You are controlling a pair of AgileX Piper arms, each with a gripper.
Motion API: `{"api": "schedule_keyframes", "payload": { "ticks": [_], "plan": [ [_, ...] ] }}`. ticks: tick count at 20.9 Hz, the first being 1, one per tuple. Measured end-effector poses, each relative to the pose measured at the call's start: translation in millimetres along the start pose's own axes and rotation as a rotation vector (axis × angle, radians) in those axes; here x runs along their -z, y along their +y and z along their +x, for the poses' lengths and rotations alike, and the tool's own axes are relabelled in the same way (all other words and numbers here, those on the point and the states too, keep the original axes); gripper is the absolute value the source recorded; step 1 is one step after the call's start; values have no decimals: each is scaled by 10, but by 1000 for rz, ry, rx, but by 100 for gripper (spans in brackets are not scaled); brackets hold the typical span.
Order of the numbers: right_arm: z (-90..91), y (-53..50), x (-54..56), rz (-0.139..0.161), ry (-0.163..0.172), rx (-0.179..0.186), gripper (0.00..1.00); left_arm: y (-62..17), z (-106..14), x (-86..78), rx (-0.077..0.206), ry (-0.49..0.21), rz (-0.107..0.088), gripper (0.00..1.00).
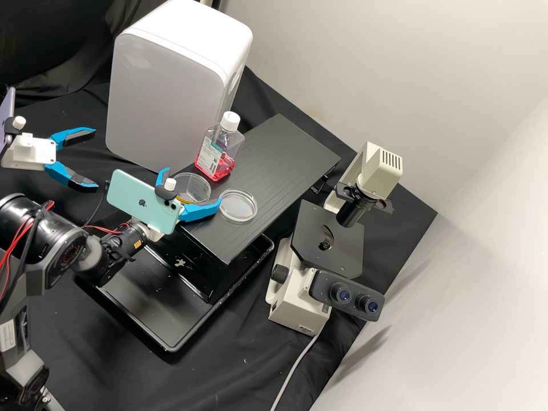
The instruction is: Place the lid on the petri dish
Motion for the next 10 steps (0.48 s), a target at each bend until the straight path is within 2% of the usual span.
{"api": "schedule_keyframes", "payload": {
  "ticks": [2, 10],
  "plan": [
    [-5, -3, -3, 8, -1, 1, 0, 0, 0, 0, 0, 0, 0, 100],
    [-12, -11, 3, 1, 10, 7, 0, 0, 0, 0, 0, 0, 0, 100]
  ]
}}
